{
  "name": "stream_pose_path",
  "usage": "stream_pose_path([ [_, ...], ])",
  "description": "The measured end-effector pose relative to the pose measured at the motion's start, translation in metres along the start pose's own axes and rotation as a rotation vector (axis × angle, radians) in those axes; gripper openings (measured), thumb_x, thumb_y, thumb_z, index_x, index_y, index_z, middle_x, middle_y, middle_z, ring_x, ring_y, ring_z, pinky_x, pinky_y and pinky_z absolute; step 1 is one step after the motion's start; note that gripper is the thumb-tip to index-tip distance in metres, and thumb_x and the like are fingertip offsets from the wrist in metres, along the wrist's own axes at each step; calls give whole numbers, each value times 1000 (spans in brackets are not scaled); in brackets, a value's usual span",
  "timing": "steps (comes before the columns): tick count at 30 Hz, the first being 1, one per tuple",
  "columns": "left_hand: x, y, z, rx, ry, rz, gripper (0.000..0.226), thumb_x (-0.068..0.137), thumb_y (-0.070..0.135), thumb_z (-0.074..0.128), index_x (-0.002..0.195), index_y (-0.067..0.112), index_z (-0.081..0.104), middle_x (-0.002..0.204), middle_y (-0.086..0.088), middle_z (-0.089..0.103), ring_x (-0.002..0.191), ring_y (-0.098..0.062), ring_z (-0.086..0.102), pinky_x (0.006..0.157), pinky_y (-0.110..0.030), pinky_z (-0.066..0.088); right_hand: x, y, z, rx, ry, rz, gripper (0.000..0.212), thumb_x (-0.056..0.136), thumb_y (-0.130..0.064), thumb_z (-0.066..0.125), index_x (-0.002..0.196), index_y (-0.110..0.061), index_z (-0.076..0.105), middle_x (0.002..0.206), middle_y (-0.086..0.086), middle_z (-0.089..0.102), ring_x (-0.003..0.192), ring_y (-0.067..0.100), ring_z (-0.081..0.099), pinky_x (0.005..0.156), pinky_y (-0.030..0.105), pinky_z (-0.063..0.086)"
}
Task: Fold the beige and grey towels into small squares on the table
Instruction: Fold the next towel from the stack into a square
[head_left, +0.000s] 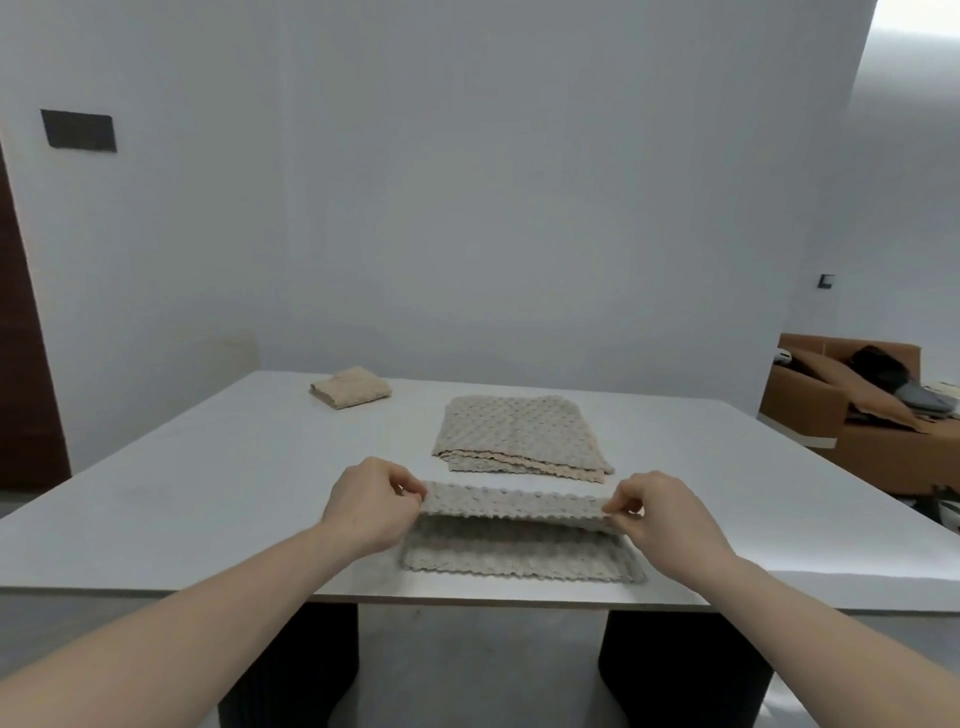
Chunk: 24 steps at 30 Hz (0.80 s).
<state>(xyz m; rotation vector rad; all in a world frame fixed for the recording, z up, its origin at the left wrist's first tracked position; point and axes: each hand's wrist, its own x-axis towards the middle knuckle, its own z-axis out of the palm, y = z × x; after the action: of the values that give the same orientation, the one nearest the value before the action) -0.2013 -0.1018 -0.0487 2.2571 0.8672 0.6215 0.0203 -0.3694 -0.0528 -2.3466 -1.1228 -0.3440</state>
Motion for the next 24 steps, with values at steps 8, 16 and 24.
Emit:
stream_pose_path([
  [8,-18,-8,14,125,-22,43,24,81,14,63,75,29,80,69,18,69,76,1,63,65,-13,43,-15,5,8,-81,-86,43,18,81,-24,77,74,-38,68,86,-16,62,82,0,58,78,22,48],
  [16,-21,-6,18,190,-46,65,27,78,12,57,73,26,80,71,16,71,79,-3,65,72,-18,49,-21,8,14,-146,-115,36,20,81,-26,77,73,-39,64,83,-16,59,79,-3,54,65,10,35],
  [24,-22,-10,23,237,-110,63,30,78,12,52,76,26,79,78,15,70,81,-6,64,72,-19,49,-30,12,24,-109,-108,29,18,85,-29,76,74,-39,65,81,-16,63,82,-1,57,67,13,39],
])
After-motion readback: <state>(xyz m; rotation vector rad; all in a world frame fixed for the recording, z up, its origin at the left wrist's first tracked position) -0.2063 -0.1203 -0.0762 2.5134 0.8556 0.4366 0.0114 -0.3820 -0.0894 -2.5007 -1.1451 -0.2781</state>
